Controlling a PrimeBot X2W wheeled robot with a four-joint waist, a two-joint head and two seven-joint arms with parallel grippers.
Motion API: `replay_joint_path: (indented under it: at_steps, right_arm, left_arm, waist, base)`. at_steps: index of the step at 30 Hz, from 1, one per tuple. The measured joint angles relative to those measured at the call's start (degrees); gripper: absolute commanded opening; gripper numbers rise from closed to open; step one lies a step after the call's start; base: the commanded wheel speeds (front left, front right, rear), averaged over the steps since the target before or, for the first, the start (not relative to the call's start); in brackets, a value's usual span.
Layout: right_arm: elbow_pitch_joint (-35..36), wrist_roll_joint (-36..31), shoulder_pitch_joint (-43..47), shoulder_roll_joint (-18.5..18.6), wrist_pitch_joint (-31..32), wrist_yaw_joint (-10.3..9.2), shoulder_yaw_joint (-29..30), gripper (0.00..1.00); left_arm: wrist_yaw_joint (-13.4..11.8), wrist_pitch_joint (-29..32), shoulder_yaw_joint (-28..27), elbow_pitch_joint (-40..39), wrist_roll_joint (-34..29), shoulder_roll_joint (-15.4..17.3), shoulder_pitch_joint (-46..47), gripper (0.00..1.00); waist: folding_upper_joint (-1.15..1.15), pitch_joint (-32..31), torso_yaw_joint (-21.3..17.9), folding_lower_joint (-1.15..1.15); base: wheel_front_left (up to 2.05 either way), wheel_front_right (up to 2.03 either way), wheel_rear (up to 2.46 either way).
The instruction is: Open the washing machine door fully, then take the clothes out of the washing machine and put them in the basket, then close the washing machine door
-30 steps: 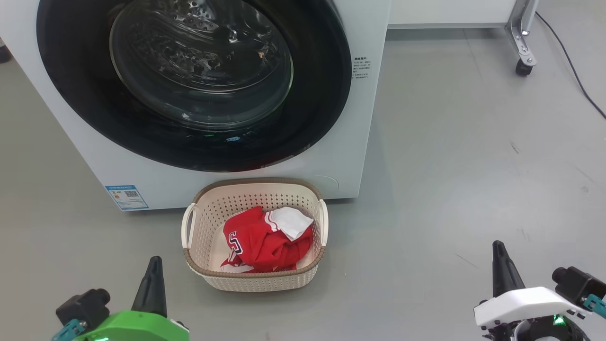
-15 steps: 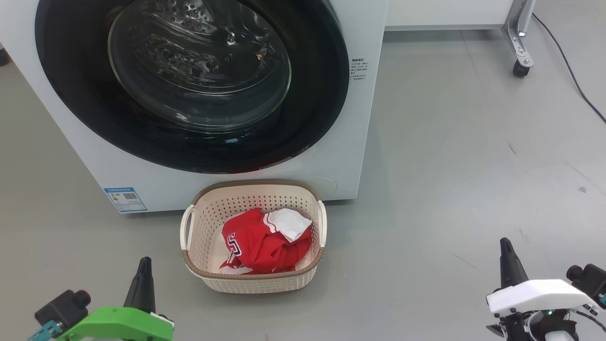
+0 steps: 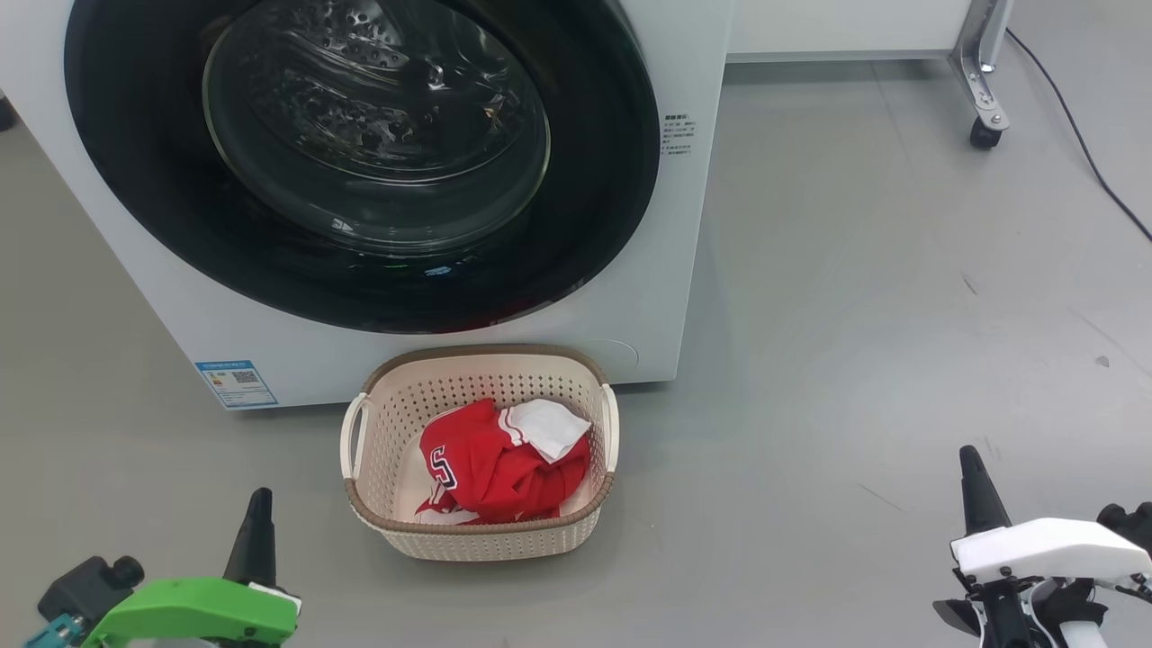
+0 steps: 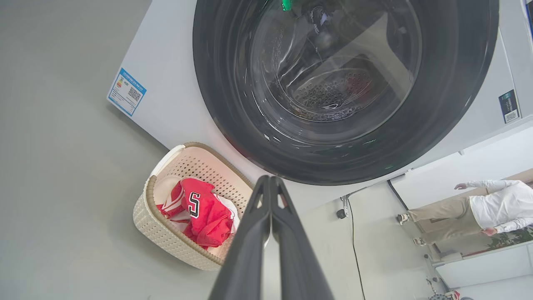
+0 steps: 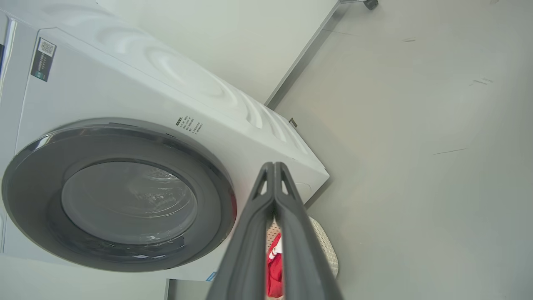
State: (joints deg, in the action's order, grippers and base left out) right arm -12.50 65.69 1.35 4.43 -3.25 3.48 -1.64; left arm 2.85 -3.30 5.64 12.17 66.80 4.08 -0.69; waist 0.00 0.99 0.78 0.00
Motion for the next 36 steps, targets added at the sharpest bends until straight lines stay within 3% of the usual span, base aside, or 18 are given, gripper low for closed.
replay_joint_path:
  at_steps: [36]
  right_arm:
    - [-2.76,26.28,-3.72,-0.02,6.25,3.0,5.36,0.0]
  left_arm:
    - [3.57,6.28,-5.88,2.6,25.31,0.04,3.11,0.0]
  waist:
    - [0.0,-0.76,-0.72,0.0]
  base:
    - [0.0,0.0,0.0]
